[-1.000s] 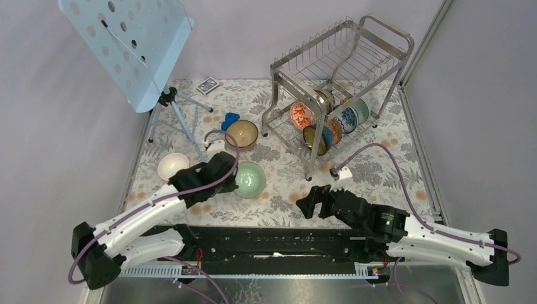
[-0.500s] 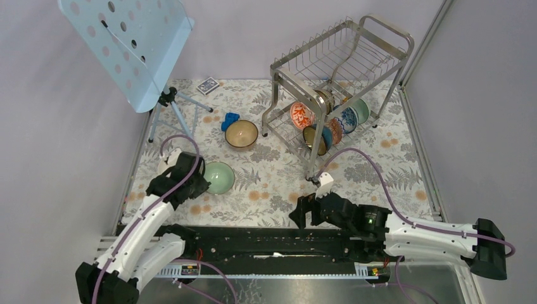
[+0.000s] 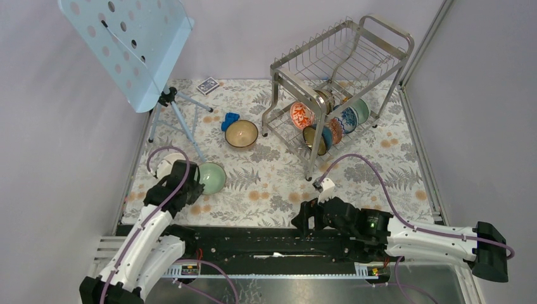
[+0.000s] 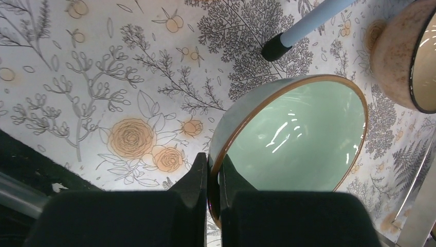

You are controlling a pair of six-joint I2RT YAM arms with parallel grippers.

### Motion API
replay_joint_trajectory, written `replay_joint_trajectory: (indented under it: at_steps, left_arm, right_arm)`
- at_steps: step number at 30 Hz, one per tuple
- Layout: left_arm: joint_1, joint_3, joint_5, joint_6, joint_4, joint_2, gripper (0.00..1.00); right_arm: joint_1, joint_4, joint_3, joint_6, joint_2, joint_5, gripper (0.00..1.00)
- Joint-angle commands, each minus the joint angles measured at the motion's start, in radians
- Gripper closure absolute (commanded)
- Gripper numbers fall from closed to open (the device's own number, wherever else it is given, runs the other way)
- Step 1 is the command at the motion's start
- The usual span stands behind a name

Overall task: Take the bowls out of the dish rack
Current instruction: Place the bowl at the center of the board.

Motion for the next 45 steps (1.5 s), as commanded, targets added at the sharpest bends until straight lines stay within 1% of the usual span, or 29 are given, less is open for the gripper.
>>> replay_joint_trajectory:
  at_steps: [1, 5, 13, 16, 20, 28, 30, 37, 44, 45]
  left_arm:
    - [0.005, 0.001, 0.063, -0.031, 0.237, 0.070, 1.00]
    - [0.006, 0.003, 0.127, -0.024, 0.351, 0.140, 1.00]
    - [0.006, -0.013, 0.153, -0.034, 0.503, 0.255, 1.00]
    - [0.006, -0.020, 0.145, -0.033, 0.527, 0.285, 1.00]
    - [0.005, -0.026, 0.091, -0.022, 0.474, 0.265, 1.00]
    - [0.005, -0.088, -0.004, -0.079, 0.259, 0.062, 1.00]
    - [0.005, -0.108, -0.015, -0.094, 0.226, 0.039, 1.00]
    - [0.005, -0.157, 0.028, -0.140, 0.225, 0.028, 1.00]
    - [0.005, -0.175, 0.004, -0.146, 0.204, 0.025, 1.00]
    - [0.005, -0.180, 0.007, -0.148, 0.205, 0.024, 0.97]
  right_arm:
    - [0.004, 0.033, -0.006, 0.016, 0.002, -0.009, 0.08]
    - [0.004, 0.017, 0.015, 0.018, 0.025, -0.009, 0.09]
    - [0.004, -0.013, 0.035, 0.038, 0.032, 0.014, 0.09]
    - [0.005, -0.023, 0.042, 0.049, 0.032, 0.023, 0.09]
    - [0.004, -0.048, 0.046, 0.064, 0.025, 0.032, 0.10]
    - [0.004, -0.104, 0.056, 0.067, 0.000, 0.083, 0.10]
    - [0.004, -0.112, 0.054, 0.071, -0.015, 0.103, 0.10]
    - [0.004, -0.151, 0.067, 0.087, -0.050, 0.142, 0.10]
    - [0.004, -0.214, 0.073, 0.127, -0.075, 0.197, 0.11]
    - [0.004, -0.221, 0.073, 0.133, -0.084, 0.208, 0.11]
